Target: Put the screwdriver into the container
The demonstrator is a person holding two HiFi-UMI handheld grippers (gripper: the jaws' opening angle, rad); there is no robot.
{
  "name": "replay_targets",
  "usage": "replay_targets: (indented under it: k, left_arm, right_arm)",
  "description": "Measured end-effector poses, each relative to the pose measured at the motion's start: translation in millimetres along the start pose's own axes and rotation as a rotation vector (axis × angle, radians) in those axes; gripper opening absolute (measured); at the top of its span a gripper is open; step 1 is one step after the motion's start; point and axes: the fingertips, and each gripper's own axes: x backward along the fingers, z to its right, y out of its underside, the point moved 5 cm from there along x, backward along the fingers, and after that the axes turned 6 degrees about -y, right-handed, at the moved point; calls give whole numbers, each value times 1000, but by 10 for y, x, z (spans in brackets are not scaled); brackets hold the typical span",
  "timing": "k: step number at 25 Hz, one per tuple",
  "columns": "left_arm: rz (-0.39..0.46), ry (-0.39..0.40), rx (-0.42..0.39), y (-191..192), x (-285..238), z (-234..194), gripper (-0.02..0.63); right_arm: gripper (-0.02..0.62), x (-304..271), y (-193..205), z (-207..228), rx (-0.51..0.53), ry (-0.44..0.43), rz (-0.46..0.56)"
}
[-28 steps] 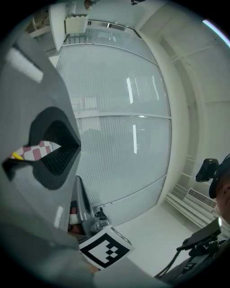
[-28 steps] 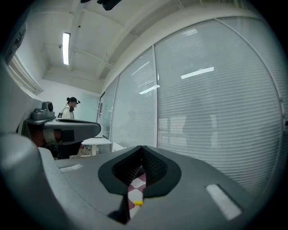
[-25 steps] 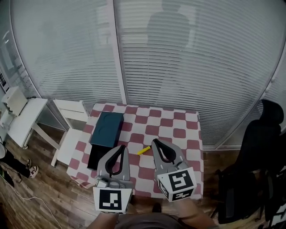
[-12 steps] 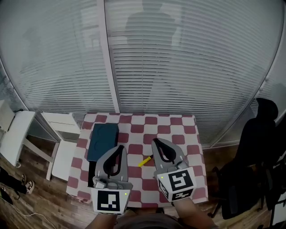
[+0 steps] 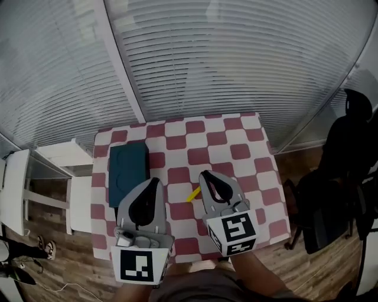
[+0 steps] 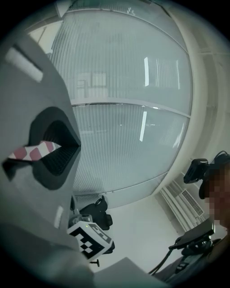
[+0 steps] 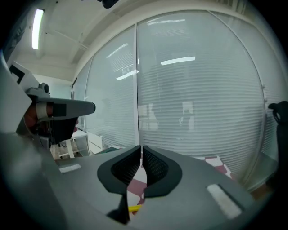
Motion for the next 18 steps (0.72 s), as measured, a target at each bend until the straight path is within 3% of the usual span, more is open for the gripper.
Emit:
replay_targets:
  k: [6, 10, 18]
  left_arm:
    - [-130, 83, 50, 455, -123, -147, 0]
    - [-115, 131, 53, 584, -286, -194, 0]
    - [-187, 154, 87, 1002, -357, -301, 0]
  right_arm:
    - [80, -285, 654, -62, -121, 70, -122]
    - [161, -413, 1010, -85, -172, 118, -179]
    - [264, -446, 1545, -238, -240, 190, -291]
